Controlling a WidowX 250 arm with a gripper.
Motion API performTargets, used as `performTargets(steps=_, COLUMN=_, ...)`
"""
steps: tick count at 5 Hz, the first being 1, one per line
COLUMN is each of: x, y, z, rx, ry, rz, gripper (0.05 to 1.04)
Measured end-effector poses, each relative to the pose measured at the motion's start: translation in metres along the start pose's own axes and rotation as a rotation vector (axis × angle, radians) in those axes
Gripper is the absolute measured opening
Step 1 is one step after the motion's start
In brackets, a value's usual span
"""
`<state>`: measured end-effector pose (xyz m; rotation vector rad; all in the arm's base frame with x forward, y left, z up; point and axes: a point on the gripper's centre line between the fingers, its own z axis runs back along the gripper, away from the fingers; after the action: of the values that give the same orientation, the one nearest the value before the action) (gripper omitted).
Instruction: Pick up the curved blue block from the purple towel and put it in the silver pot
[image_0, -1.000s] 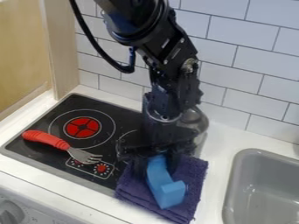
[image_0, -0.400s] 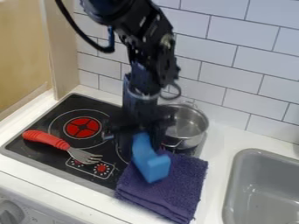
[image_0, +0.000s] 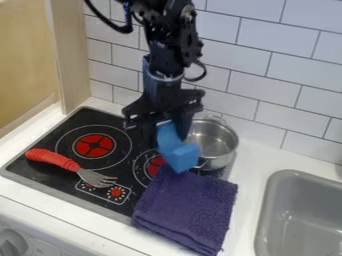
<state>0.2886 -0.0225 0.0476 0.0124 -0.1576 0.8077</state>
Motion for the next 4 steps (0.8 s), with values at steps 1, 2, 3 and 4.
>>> performTargets(steps=1, x=0.011, y=-0.017, z=-0.006, rx=-0.002, ry=0.003, rz=-0.028, gripper=0.575)
performTargets(steps=2, x=0.023, y=-0.034, z=-0.009, rx=-0.022, ry=-0.009, rz=-0.040, gripper=0.575)
performTargets(steps=3, x=0.025, y=-0.038, z=-0.016, rx=-0.011, ry=0.000, rz=-0.046, gripper=0.575)
performTargets(steps=4, x=0.033, y=-0.049, z=-0.027, rx=-0.004, ry=0.000, rz=-0.061, gripper=0.575)
